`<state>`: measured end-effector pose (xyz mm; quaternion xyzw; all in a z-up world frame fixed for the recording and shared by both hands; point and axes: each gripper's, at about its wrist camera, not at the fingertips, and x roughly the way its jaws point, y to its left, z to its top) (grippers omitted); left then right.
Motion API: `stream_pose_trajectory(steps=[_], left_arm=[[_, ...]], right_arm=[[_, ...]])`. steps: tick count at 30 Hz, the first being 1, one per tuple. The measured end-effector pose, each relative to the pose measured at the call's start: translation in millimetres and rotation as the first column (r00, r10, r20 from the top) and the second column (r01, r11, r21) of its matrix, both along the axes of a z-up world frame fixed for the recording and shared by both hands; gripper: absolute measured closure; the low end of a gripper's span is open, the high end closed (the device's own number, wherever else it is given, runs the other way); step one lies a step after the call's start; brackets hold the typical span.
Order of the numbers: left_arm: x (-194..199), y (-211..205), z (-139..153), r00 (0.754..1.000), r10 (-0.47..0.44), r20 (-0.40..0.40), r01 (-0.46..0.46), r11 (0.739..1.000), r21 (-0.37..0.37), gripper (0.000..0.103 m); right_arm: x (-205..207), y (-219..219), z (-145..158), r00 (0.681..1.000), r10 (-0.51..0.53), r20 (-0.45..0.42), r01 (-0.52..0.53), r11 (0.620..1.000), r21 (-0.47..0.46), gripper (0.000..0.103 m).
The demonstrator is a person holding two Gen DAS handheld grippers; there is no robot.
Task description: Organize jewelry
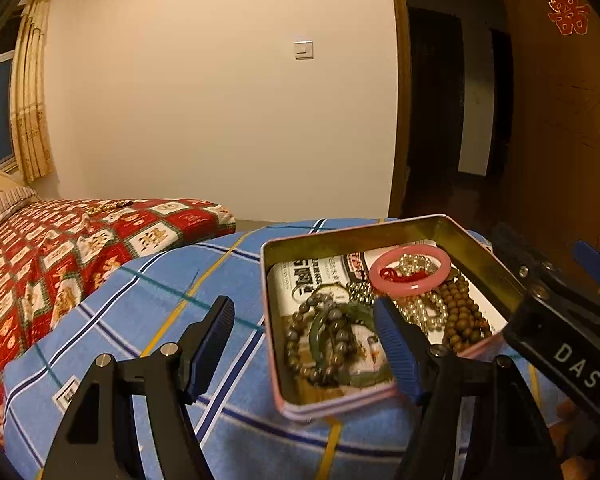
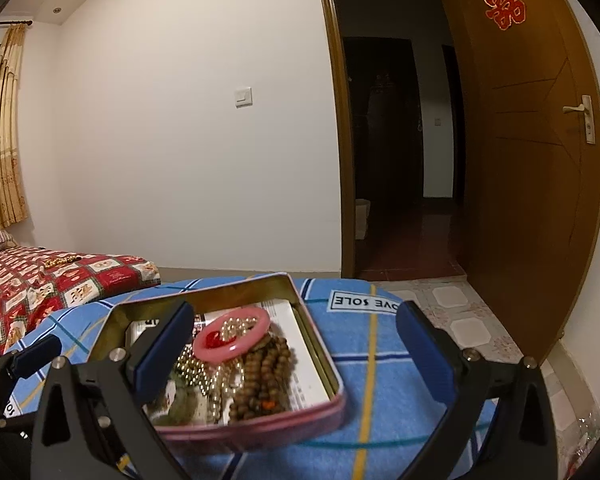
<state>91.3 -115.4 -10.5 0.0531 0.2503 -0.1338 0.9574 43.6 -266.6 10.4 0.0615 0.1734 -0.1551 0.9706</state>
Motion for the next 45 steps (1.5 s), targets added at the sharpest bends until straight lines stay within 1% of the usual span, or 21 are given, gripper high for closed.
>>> stream_pose_trajectory(steps=[10,19,22,23,24,28,31,37,42,45], left_arm=[[-35.7,6.9,3.3,0.999,0.021,0.05,-0.022,1.0,0.01,0.031],[-56.3,17.6,5.6,0.997,0.023,0.076,-0.022,1.0,-0.017,0.031],[-62.1,20.8,6.8,0.996,0.03,0.085,-0.028,0.999,-0.026,0.03],[-63.0,21.7,7.1,0.996,0.032,0.088,-0.03,0.999,-0.028,0.028],[-64.8,22.4,7.4,0.995,0.033,0.092,-0.03,0.999,-0.03,0.025],[-70.4,25.3,8.7,0.993,0.043,0.11,-0.039,0.999,-0.035,0.022],[-72.5,26.4,9.1,0.992,0.044,0.116,-0.04,0.999,-0.037,0.02],[-75.4,24.1,9.6,0.99,0.05,0.134,-0.048,0.999,-0.019,0.02],[-76.9,18.7,9.4,0.985,0.086,0.15,-0.09,0.996,0.021,0.02],[-78.7,16.6,9.8,0.984,0.081,0.159,-0.086,0.996,0.03,0.019]], right_arm=[[-31.2,14.0,0.6,1.0,0.009,0.015,-0.009,1.0,-0.03,0.0],[-53.3,28.5,2.6,0.999,0.036,0.037,-0.033,0.997,-0.066,0.0],[-60.8,28.0,3.2,0.998,0.039,0.05,-0.037,0.998,-0.051,0.0],[-63.4,27.3,3.6,0.998,0.038,0.057,-0.036,0.998,-0.046,0.0],[-66.7,26.7,4.3,0.997,0.037,0.068,-0.034,0.999,-0.04,0.0],[-79.4,23.9,7.7,0.992,0.018,0.123,-0.015,1.0,-0.026,0.0],[-83.8,20.7,8.6,0.99,0.001,0.141,0.001,1.0,-0.011,0.0],[-84.0,17.8,8.0,0.99,-0.017,0.139,0.016,1.0,0.013,0.0],[-83.5,17.7,7.4,0.991,-0.026,0.129,0.025,1.0,0.014,0.0],[-84.3,16.9,7.3,0.992,-0.026,0.125,0.024,1.0,0.014,0.0]])
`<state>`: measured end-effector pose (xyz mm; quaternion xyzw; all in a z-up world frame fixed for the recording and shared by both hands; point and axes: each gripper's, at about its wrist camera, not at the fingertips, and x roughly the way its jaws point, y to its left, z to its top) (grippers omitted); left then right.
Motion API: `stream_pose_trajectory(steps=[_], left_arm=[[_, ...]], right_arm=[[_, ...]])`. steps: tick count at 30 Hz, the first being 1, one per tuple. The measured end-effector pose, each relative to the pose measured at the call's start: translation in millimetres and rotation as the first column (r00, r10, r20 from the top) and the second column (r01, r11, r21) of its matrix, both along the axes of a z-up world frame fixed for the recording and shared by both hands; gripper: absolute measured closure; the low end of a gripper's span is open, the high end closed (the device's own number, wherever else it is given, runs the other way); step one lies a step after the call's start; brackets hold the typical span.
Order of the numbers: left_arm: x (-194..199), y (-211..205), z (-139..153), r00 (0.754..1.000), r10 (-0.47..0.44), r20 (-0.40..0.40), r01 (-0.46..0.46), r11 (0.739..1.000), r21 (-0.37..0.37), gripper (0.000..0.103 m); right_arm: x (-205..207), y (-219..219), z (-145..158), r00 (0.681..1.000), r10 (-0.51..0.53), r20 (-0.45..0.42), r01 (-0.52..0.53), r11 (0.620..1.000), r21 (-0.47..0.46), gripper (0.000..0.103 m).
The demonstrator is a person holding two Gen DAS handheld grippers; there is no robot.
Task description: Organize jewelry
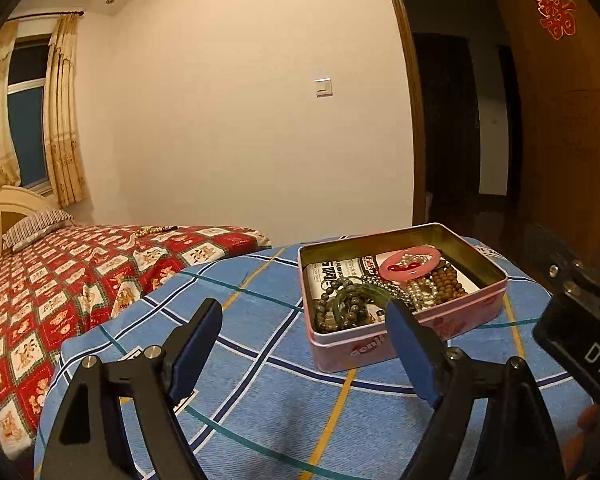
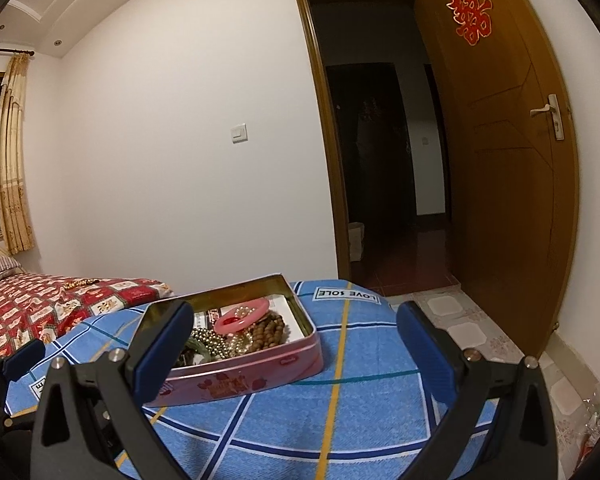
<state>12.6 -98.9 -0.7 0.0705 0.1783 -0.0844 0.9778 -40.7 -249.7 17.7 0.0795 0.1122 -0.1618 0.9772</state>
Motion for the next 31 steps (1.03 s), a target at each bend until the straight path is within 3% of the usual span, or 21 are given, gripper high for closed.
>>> stream_pose_trajectory(steps=[13,23,31], left_arm=[[-1.6,-1.5,0.8,1.0,-0.002,0.005,0.002,1.0,-0.003,0.015],[6.2,4.9,-2.5,0.998,-0.011,-0.055,0.008,0.998,-0.056,0.014],[10.0,5.6,-4.5,0.997,0.001,-0.076,-0.006,0.999,-0.054,0.014]], right_arm=[[-1.6,-0.4,0.5,1.0,0.003,-0.003,-0.003,1.0,-0.004,0.0],[0.9,0.0,-1.0,1.0,0.008,-0.016,-0.008,1.0,-0.004,0.0],[5.3,-6.0,-3.7,0.998,-0.027,-0.061,0.028,0.999,0.018,0.0]])
